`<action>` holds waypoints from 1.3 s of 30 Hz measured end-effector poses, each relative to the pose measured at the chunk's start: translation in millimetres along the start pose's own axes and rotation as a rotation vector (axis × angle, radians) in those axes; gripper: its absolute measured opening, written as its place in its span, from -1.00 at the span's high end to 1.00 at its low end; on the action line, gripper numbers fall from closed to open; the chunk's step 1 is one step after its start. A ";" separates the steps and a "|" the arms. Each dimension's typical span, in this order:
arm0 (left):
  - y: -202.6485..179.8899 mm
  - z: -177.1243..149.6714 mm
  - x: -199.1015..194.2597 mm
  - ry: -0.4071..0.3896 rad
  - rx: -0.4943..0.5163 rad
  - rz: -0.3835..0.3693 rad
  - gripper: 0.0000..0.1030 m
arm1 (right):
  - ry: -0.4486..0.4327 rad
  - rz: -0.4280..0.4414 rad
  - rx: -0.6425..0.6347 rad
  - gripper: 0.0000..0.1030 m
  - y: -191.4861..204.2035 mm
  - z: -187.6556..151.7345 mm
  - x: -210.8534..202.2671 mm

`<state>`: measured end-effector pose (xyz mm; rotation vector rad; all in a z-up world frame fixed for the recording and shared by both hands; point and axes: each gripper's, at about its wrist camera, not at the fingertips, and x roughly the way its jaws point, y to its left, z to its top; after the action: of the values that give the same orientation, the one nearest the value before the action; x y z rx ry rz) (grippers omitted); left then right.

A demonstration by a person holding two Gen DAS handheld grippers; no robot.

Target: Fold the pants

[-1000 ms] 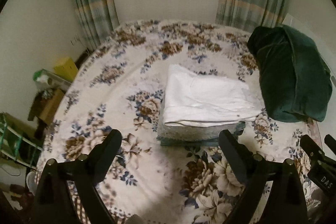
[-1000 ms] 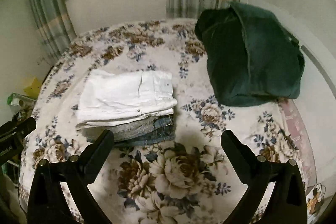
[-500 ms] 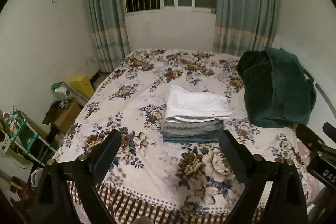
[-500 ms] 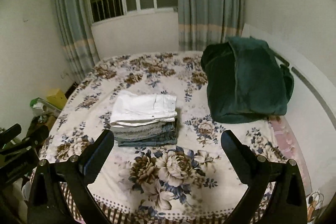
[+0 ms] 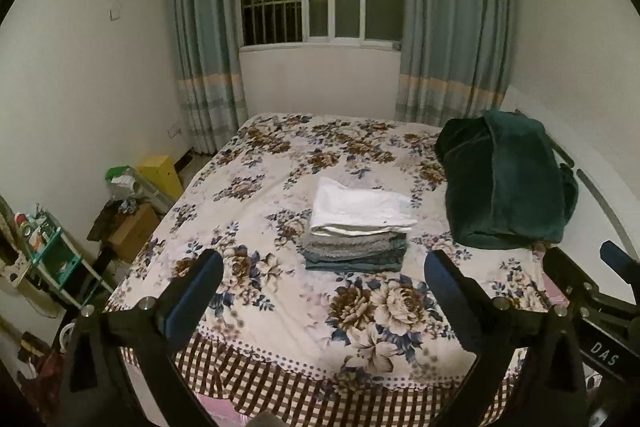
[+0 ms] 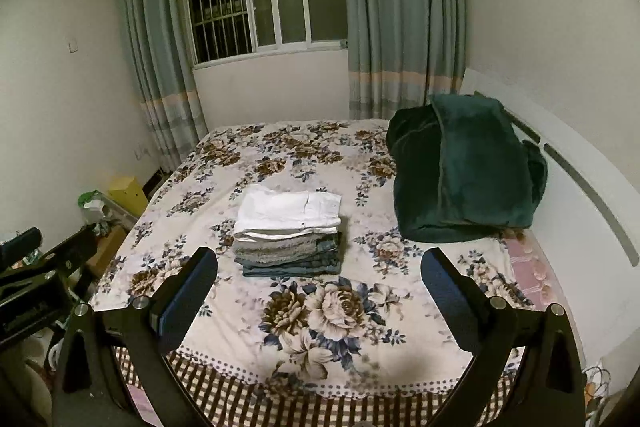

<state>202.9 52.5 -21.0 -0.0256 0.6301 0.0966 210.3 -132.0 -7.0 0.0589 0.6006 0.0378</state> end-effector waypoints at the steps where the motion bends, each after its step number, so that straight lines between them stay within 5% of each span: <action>1: 0.0 0.3 -1.3 -0.002 0.002 -0.001 -1.00 | -0.001 -0.002 0.000 -1.00 0.2 1.0 -5.1; 39: 5.1 -8.8 -29.5 -0.009 0.011 0.006 -1.00 | 0.001 0.015 0.012 -1.00 -8.2 11.6 -27.3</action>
<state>173.5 54.7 -10.7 -0.0129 0.6222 0.0994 194.5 -142.2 17.4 0.0749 0.6017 0.0490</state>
